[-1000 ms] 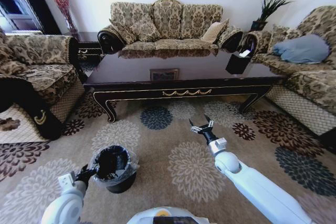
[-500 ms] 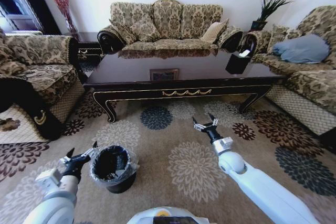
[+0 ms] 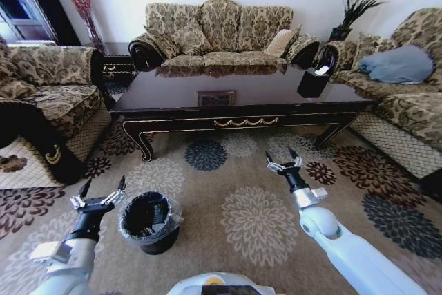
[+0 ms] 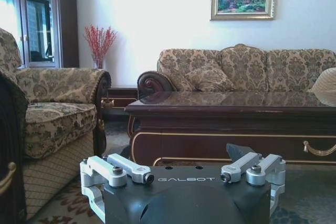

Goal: Move to the front of the table and pick up the trash from the floor, then place it into the trash bin.

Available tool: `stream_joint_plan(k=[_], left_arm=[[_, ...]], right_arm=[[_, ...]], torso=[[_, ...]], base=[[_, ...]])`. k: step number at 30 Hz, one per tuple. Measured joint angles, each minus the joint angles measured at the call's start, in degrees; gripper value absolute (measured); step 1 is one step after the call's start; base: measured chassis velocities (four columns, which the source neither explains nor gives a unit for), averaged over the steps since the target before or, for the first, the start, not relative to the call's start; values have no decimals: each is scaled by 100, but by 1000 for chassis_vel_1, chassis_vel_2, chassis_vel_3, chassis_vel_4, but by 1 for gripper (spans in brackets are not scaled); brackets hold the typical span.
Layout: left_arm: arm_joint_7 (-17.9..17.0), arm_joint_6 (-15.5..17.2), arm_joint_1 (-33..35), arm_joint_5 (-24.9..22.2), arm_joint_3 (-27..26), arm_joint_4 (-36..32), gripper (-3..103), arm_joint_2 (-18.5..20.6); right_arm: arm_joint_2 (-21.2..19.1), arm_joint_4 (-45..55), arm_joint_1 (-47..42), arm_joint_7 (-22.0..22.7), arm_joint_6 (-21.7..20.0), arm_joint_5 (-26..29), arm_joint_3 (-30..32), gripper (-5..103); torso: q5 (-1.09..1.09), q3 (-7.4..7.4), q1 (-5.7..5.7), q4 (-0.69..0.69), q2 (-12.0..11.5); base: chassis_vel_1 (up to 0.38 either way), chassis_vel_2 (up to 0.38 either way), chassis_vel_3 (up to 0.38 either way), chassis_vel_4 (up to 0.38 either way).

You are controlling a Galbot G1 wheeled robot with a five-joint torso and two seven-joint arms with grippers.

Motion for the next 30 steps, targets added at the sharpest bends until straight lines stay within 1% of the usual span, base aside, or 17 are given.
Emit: stream_joint_plan(k=[2, 10, 13, 16, 22, 29, 30], left_arm=[[-62, 112, 0, -98, -12, -87, 100, 50], [-131, 241, 6, -128, -26, -167, 100, 168], [-192, 355, 2, -132, 2, -219, 100, 238], [-196, 401, 9, -137, 7, -228, 100, 324], [-198, 449, -25, -160, 40, -163, 100, 530], [-210, 452, -63, -116, 138, -72, 100, 564], [-217, 450, -65, -102, 158, -56, 100, 570]], right_arm=[[-32, 62, -90, 14, -19, 67, 89, 100], [-49, 239, -210, 143, -119, 124, 252, 100], [-18, 275, -324, 198, -154, 108, 362, 100], [31, 295, -394, 243, -184, 84, 412, 100], [226, 360, -595, 297, -241, 8, 561, 100], [266, 358, -712, 300, -247, -62, 626, 100], [260, 354, -713, 300, -247, -65, 626, 100]], torso=[[0, 0, 0, 0, 0], [-1, 1, 0, 2, 0], [0, 1, 1, 2, 0], [0, 1, 1, 1, 0], [0, 1, 0, 1, 0], [-2, 0, 0, -1, -1], [2, 0, 0, 0, 0]], base=[[0, 0, 0, 0], [0, 0, 0, 0], [67, -48, -64, 49], [88, -93, -99, 91], [191, -180, -188, 184], [266, -284, -280, 272], [307, -326, -305, 305]])
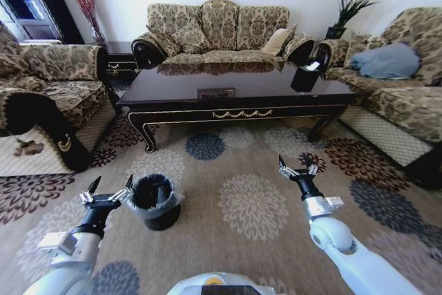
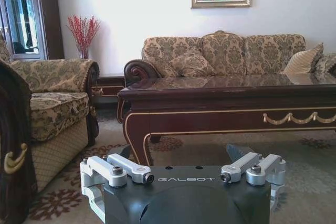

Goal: Move to the front of the table and pick up the trash from the floor, then place it into the trash bin.

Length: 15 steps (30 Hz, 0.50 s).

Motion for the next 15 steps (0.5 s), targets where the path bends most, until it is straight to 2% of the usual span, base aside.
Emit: stream_joint_plan(k=[15], left_arm=[[8, -23, -5, 94, 93, 84, 100, 3]], right_arm=[[-167, -155, 129, -129, 29, -27, -193, 100]], torso=[[-3, 0, 0, 1, 0]], base=[[357, -355, -356, 352]])
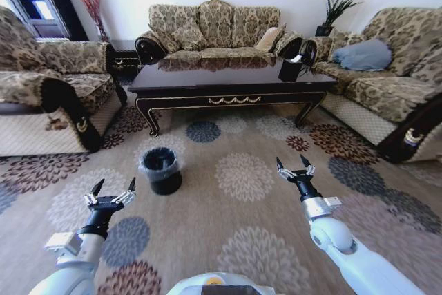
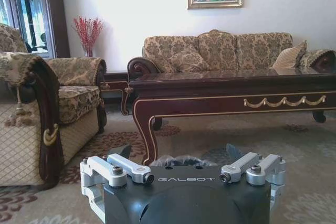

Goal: Move to the front of the table and pick up the trash from the floor, then place it into the trash bin.

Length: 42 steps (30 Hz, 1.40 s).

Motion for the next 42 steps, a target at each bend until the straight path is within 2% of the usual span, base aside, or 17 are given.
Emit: stream_joint_plan(k=[9, 15, 17, 20, 23, 28, 32, 34, 37, 40, 42], left_arm=[[21, 2, -69, 55, 84, 78, 100, -37], [35, 2, -188, 59, 149, 232, 100, -41], [37, 2, -198, 57, 154, 251, 100, -37], [43, 2, -219, 55, 160, 289, 100, -28], [44, 2, -231, 52, 166, 314, 100, -22], [47, 2, -239, 52, 171, 335, 100, -16], [50, 1, -246, 51, 182, 341, 100, -16], [52, 1, -243, 55, 191, 341, 100, -21], [55, -1, -229, 83, 200, 339, 100, -35], [58, -2, -222, 96, 203, 334, 100, -42], [62, -7, -204, 120, 202, 313, 100, -53]], right_arm=[[-44, -135, 91, -49, 41, 0, -103, 100], [-61, -267, 206, -69, 56, -1, -283, 100], [-53, -296, 224, -71, 56, -1, -319, 100], [-27, -338, 258, -73, 58, -7, -371, 100], [9, -379, 280, -77, 63, -22, -422, 100], [22, -414, 301, -84, 82, -44, -452, 100], [26, -455, 331, -163, 211, -35, -464, 100], [27, -454, 332, -170, 231, -31, -464, 100], [30, -455, 307, -220, 281, -37, -449, 100], [29, -456, 288, -246, 305, -39, -427, 100], [29, -452, 271, -277, 333, -62, -403, 100]], torso=[[4, 1, 0, 2, 0], [-1, 0, 0, 2, 0], [5, 0, 0, 1, 0], [-2, 1, 0, 1, 0], [5, 1, 0, 1, 0], [0, 1, 0, 1, 0], [2, -3, -2, 0, 1], [-6, -3, -3, 2, 2], [5, -3, -3, 0, 2], [-1, 3, 2, -1, -1], [5, 4, 4, 2, -1]], base=[[345, -344, -349, 350], [357, -358, -357, 352], [352, -355, -331, 343], [333, -355, -322, 352], [330, -360, -346, 372], [355, -356, -360, 358], [336, -346, -331, 337], [193, -255, -236, 302], [135, -131, -123, 148], [-29, -1, -17, -22], [-75, 62, 80, -72]])
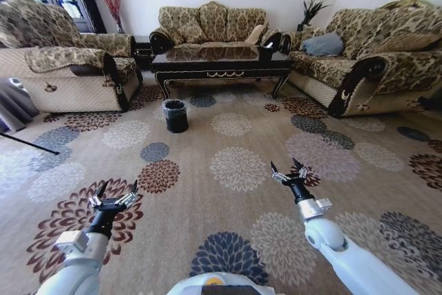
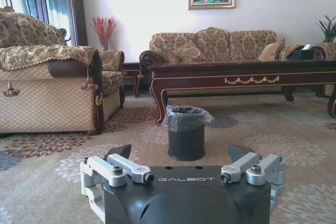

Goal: Move to the front of the table and pick up the trash from the floor, then place it into the trash bin.

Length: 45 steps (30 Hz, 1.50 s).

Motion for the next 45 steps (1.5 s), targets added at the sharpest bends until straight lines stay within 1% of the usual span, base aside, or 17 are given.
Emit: stream_joint_plan(k=[2, 5, 10, 15, 34, 35, 37, 38, 41, 45], left_arm=[[0, -3, 22, 17, 0, -9, 100, -16], [0, -10, 42, 23, -3, -32, 100, -29], [0, -23, 91, 39, -35, -84, 100, -45], [0, -37, 147, 69, -53, -148, 100, -61], [-10, -68, 204, 79, -75, -201, 100, -96], [54, -96, 204, 41, -93, -201, 100, -97], [304, -209, 206, -37, -153, -197, 100, -97], [304, -209, 206, -37, -153, -197, 100, -97], [641, -210, 220, -279, -226, -216, 100, -98], [864, -230, 200, -363, -258, -217, 100, -90]], right_arm=[[4, 13, -21, -16, 12, -17, 28, 100], [11, 31, -42, -29, 30, -26, 43, 100], [16, 82, -103, -44, 53, -53, 123, 100], [16, 154, -169, -46, 59, -78, 197, 100], [37, 190, -260, -96, 165, -122, 292, 100], [34, 180, -257, -103, 177, -127, 293, 100], [33, 174, -256, -119, 190, -129, 294, 100], [33, 174, -256, -119, 190, -129, 294, 100], [46, 165, -250, -132, 194, -151, 284, 100], [71, 161, -248, -137, 194, -170, 269, 100]], torso=[[-5, 0, 1, 0, 0], [-4, -3, -1, 0, 0], [-4, -4, -3, -3, 0], [-3, -4, -2, -1, 0], [-4, -4, -3, -2, 0], [-3, -4, -3, -1, 0], [-3, -4, -3, -1, 0], [-3, -4, -3, -1, 0], [-4, -3, -3, -2, 1], [-3, 19, -3, -2, 25]], base=[[-45, 78, 67, -44], [-5, 23, 22, -8], [0, 0, 0, 0], [0, 0, 0, 0], [0, 0, 0, 0], [0, 0, 0, 0], [0, 0, 0, 0], [0, 0, 0, 0], [0, 0, 0, 0], [0, 0, 0, 0]])
